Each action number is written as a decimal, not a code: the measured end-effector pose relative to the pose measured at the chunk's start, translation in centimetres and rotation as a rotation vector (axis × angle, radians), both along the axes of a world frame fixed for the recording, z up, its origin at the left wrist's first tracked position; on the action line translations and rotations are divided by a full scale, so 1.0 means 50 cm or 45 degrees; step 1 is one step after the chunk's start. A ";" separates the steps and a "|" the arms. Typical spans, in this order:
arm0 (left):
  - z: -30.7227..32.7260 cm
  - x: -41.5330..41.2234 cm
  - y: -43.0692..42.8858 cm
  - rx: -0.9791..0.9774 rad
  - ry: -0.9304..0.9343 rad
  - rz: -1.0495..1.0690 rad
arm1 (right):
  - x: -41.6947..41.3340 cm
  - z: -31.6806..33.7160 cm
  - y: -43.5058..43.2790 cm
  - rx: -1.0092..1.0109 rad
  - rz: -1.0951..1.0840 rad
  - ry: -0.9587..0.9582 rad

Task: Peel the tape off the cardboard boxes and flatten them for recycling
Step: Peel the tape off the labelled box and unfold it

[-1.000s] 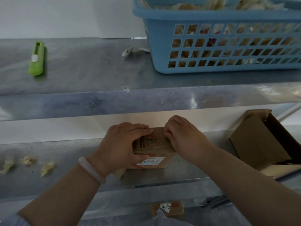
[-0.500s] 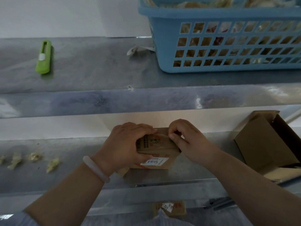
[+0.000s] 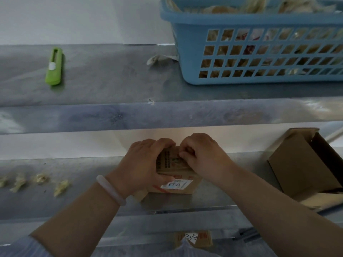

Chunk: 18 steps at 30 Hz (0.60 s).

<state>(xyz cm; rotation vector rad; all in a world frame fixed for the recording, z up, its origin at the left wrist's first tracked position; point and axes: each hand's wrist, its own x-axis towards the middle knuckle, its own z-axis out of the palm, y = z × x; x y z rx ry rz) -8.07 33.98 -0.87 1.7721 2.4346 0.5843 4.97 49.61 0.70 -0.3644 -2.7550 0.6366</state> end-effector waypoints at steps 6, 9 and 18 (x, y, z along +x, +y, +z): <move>0.003 0.004 -0.002 0.001 -0.032 0.002 | 0.009 -0.011 0.000 -0.084 0.096 0.035; 0.002 0.007 -0.003 0.000 -0.040 0.014 | 0.014 -0.011 0.004 -0.125 0.137 0.030; 0.001 -0.002 0.003 -0.003 -0.042 0.013 | 0.005 0.009 -0.006 0.034 -0.037 -0.008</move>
